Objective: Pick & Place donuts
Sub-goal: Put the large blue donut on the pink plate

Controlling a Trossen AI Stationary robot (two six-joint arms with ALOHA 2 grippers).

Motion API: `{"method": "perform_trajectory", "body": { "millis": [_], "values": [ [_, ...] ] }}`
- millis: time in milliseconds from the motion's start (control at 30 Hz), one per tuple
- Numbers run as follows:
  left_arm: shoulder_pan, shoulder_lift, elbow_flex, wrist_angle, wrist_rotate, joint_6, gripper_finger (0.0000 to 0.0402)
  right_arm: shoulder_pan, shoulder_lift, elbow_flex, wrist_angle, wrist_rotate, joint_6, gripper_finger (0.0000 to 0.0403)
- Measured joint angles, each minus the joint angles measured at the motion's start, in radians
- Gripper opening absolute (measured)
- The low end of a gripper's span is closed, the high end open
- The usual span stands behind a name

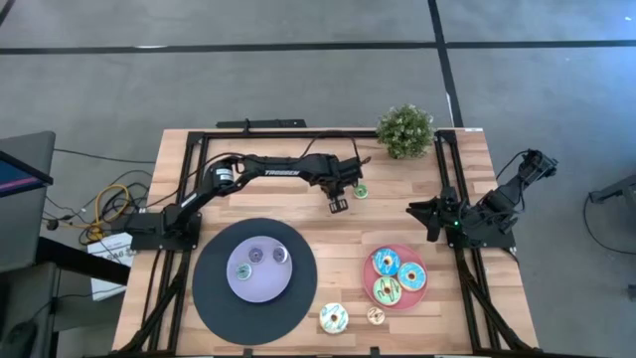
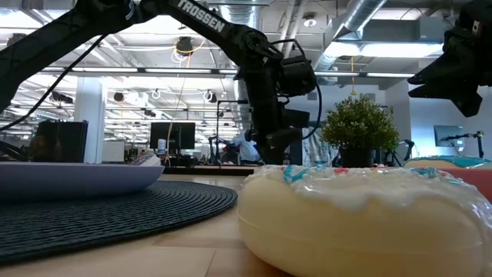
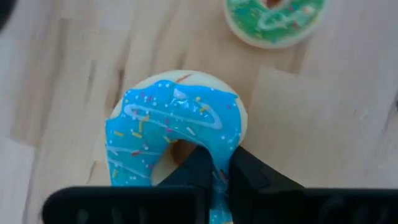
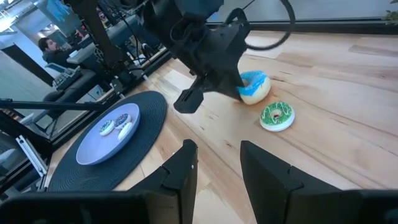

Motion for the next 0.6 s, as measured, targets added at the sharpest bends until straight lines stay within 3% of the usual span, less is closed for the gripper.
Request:
{"method": "perform_trajectory", "body": {
  "millis": [133, 367, 600],
  "values": [
    [-0.018, 0.000, 0.043, -0.039, -0.061, -0.017, 0.0012, 0.000, 0.000, 0.000, 0.000, 0.000, 0.000, 0.0113],
    [-0.131, -0.002, 0.242, -0.135, -0.064, -0.006, 0.0006, 0.000, 0.000, 0.000, 0.000, 0.002, -0.051, 0.0113],
    [-0.320, -0.007, 0.368, -0.100, -0.050, 0.163, 0.0006, 0.000, -0.002, 0.000, 0.000, 0.032, -0.051, 0.0113]
  ]
}}
